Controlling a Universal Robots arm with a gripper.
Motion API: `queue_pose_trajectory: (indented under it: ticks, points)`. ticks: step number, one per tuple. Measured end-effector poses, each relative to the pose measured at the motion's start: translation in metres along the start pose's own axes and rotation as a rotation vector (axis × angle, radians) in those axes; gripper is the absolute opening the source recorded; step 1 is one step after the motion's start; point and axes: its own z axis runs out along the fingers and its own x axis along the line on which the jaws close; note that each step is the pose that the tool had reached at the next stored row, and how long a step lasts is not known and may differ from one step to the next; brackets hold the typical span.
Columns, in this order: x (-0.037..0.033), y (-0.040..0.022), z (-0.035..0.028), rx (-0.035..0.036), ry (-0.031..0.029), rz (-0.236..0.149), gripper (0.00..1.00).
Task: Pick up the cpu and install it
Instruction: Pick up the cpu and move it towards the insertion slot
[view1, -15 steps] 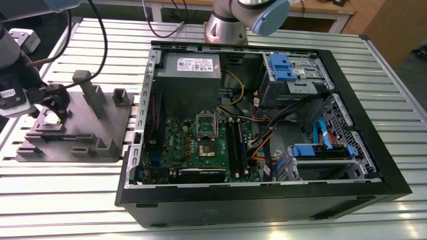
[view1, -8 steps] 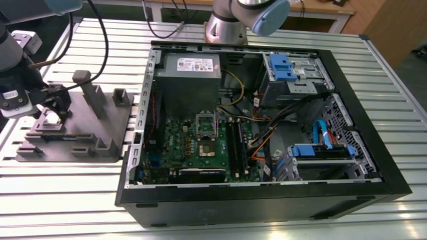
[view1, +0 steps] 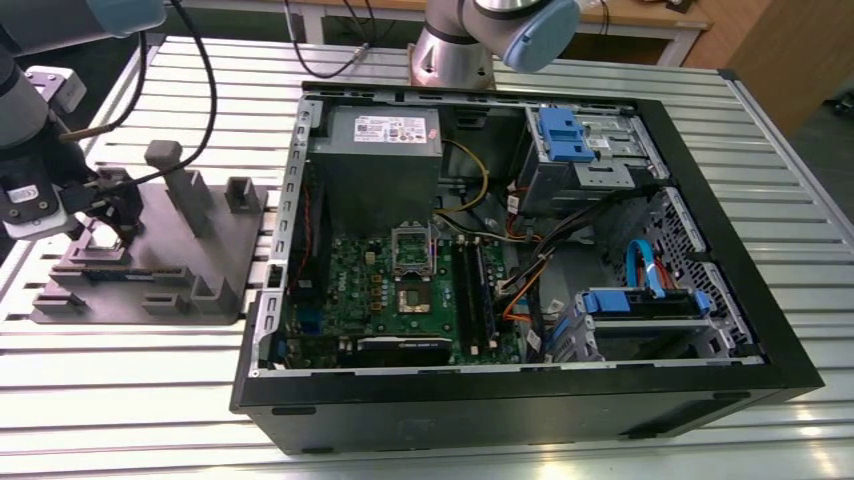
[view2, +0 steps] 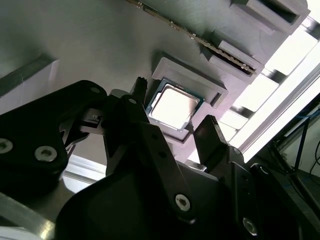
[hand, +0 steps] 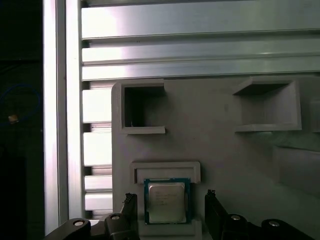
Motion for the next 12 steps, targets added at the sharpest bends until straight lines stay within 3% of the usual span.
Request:
queue_pose_trajectory:
  ticks: [12]
  points:
    - [0.0004,-0.0002,0.0030,-0.0001,-0.0001,0.001,0.65]
